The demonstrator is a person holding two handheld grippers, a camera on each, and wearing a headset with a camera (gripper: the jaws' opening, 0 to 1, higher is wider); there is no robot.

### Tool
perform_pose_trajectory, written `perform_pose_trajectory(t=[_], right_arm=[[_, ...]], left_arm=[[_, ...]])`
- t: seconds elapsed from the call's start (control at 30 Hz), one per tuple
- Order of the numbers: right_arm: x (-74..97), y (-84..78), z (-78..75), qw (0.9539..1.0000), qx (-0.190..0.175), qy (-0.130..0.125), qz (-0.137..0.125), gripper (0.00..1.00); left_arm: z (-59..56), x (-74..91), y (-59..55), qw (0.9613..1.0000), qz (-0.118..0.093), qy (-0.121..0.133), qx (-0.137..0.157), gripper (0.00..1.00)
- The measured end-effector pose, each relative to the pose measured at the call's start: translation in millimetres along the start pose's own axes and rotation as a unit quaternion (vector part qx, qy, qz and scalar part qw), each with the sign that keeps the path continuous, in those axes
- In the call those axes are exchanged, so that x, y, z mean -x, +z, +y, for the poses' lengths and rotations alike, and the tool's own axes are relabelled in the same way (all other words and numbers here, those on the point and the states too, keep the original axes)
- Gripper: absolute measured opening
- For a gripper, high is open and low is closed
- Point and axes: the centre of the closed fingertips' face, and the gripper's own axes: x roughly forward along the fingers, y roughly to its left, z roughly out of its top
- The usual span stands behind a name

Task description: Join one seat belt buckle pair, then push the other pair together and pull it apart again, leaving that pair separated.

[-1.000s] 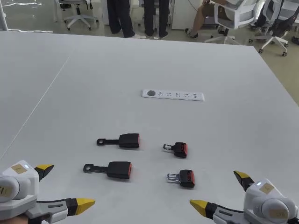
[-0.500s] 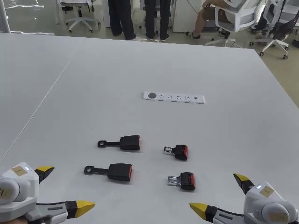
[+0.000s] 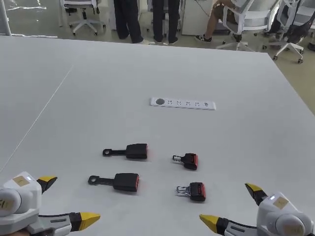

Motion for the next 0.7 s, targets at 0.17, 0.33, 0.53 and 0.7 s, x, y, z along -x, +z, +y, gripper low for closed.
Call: perform_pose_trajectory(t=[0.17, 0.33, 0.53, 0.7], right_arm=[[0.0, 0.6, -0.7, 1.0000, 0.001, 0.001, -0.002, 0.98], [-0.7, 0.4, 0.5, 1.0000, 0.001, 0.003, -0.001, 0.98], [-1.8, -0.8, 1.0, 1.0000, 0.001, 0.006, -0.001, 0.98], [-2.4, -0.8, 1.8, 1.0000, 0.003, 0.008, 0.000, 0.98]], left_arm=[[1.8, -1.3, -1.4, 1.0000, 0.000, 0.001, 0.000, 1.00], [2.1, -2.3, -1.8, 1.0000, -0.001, 0.000, 0.001, 1.00], [2.2, -3.1, -2.6, 1.0000, -0.001, 0.000, 0.001, 1.00], [2.0, -4.2, -3.2, 1.0000, -0.001, 0.000, 0.001, 1.00]])
